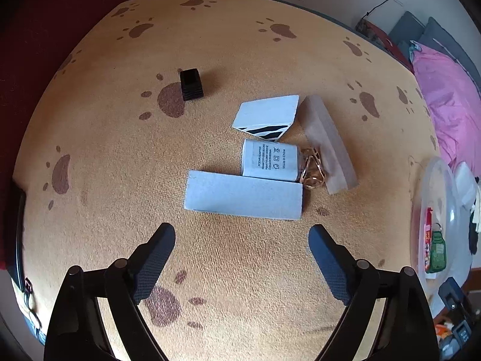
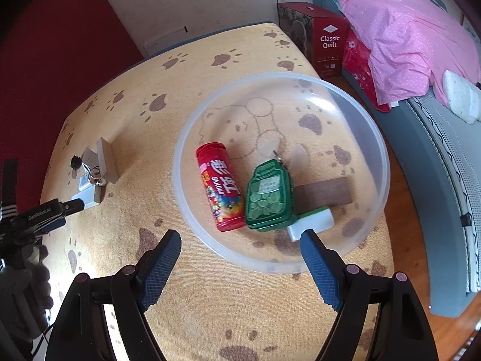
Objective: Organize rigid objects
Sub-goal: 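Move the left gripper to the long white box and grasp it, then grasp the long grey block with the right gripper while the left holds the white box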
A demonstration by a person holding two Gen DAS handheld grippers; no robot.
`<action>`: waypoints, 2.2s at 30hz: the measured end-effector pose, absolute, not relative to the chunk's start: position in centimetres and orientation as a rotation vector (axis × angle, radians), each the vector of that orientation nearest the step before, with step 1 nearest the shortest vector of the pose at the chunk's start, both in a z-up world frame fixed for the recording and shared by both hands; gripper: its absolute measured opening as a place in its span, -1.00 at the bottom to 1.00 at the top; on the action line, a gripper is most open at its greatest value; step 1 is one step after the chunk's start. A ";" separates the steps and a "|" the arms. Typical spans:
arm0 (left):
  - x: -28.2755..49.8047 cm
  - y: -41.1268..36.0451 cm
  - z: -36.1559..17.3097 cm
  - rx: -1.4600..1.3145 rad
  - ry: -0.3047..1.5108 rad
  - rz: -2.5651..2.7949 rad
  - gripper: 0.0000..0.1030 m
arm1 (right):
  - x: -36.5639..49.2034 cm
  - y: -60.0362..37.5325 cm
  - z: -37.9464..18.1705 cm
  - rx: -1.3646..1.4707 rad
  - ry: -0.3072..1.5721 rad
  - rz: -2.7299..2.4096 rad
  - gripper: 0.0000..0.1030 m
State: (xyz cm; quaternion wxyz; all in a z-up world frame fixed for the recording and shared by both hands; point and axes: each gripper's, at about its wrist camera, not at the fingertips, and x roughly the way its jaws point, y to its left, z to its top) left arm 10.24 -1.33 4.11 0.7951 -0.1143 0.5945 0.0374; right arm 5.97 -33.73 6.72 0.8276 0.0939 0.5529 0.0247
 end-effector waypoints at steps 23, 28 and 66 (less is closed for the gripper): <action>13.4 -2.0 1.3 -0.122 1.260 0.075 0.90 | 6.0 -28.9 6.4 0.072 1.220 0.138 0.65; 12.8 -1.7 1.7 -0.117 1.253 0.037 0.78 | 6.3 -27.6 6.3 0.050 1.226 0.163 0.65; 3.9 6.3 6.7 -0.107 1.207 0.049 0.78 | 19.8 -12.1 3.2 -0.087 1.239 0.260 0.01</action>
